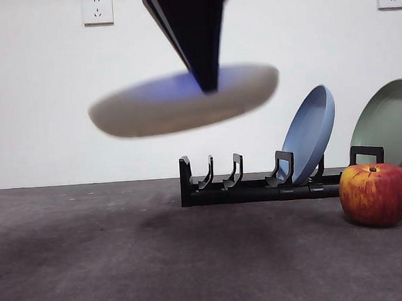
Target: Take the yellow plate from the plate rack,put the plate on the table,take the apple from the table,put the apple in the plate
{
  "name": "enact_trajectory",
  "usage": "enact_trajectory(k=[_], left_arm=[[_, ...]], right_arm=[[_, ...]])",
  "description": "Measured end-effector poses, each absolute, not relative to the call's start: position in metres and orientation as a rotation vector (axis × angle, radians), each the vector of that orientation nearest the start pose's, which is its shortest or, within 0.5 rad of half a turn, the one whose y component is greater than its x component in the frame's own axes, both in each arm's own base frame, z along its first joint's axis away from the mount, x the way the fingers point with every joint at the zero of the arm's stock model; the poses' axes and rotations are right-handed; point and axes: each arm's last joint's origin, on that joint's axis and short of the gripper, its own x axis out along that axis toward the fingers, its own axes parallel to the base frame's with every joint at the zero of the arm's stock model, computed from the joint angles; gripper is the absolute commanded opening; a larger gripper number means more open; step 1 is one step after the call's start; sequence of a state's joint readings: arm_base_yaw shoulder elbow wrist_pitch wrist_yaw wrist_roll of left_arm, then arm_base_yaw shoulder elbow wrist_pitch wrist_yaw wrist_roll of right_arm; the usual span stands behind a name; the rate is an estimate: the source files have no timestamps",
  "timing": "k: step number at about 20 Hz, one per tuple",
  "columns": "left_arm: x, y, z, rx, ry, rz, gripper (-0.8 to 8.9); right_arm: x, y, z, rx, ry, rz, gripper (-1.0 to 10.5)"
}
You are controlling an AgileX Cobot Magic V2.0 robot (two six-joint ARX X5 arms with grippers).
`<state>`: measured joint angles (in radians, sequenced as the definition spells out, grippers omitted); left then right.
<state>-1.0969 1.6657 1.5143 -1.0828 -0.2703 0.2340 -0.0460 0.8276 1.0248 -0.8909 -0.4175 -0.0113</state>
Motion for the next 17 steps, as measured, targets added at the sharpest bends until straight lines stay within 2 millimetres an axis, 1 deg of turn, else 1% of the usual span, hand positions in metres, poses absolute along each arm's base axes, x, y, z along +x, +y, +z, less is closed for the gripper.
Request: enact_trajectory(k=[4, 9, 10, 13, 15, 17], left_arm=[[0.157, -0.286, 0.263, 1.013, 0.927, -0.818, -0.06], [0.158, -0.294, 0.242, 0.989, 0.884, -0.830, -0.06], [0.158, -0.296, 0.236, 1.004, 0.902, -0.829, -0.06], [0.161, -0.304, 0.206, 1.063, 0.978, -0.823, -0.06], [0.162, -0.308, 0.195, 1.084, 1.001, -0.823, -0.06], [0.162, -0.310, 0.190, 1.089, 1.003, -0.825, -0.06]], right_arm=[[0.143, 0.005, 0.344, 0.150, 0.678, 0.360, 6.0], [0.144, 0.005, 0.344, 0.153, 0.680, 0.359, 6.0], [0.144, 0.005, 0.344, 0.154, 0.682, 0.359, 6.0], [0.145, 0.005, 0.344, 0.155, 0.683, 0.359, 6.0], [0.145, 0.005, 0.344, 0.155, 0.683, 0.359, 6.0], [0.145, 0.005, 0.344, 0.154, 0.683, 0.359, 6.0]])
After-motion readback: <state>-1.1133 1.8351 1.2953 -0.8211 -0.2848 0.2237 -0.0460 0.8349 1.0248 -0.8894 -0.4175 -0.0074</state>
